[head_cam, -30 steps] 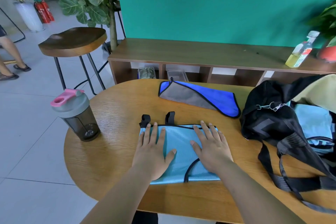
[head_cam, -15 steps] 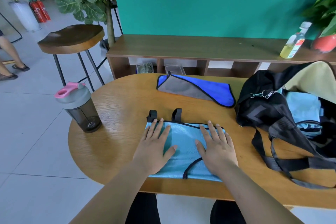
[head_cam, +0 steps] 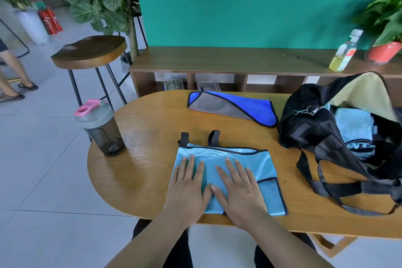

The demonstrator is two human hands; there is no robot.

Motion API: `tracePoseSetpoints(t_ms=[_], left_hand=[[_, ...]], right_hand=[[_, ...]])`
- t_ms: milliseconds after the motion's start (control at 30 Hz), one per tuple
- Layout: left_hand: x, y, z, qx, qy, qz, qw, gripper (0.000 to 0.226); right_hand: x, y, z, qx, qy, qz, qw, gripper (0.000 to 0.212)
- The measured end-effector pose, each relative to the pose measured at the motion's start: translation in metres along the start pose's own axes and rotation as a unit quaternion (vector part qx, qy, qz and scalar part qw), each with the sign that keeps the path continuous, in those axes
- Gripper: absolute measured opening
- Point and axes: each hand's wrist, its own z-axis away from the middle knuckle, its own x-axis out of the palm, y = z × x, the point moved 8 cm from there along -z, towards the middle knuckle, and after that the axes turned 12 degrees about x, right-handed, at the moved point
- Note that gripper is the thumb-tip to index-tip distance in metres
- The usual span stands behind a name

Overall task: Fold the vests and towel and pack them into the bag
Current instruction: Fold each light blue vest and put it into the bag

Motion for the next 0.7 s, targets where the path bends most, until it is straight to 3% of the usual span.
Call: tracePoseSetpoints(t_ms=[267, 500, 700], left_hand=[[-0.008, -0.033, 0.004, -0.040, -0.033, -0.020, 0.998, 0.088], [-0.042, -0.024, -0.031, -0.022, 0.054, -0.033, 0.998, 0.065], [-0.004, -0.042, -0.049, -0.057, -0.021, 0.017, 0.998, 0.088]], right_hand=[[-0.007, 0.057, -0.008, 0.043, 0.010, 0.038, 0.998, 0.079], [-0.025, 0.053, -0.029, 0.036, 0.055, 0.053, 0.996, 0.076], [-0.014, 0.062, -0.034, 0.046, 0.030, 0.051, 0.997, 0.072]])
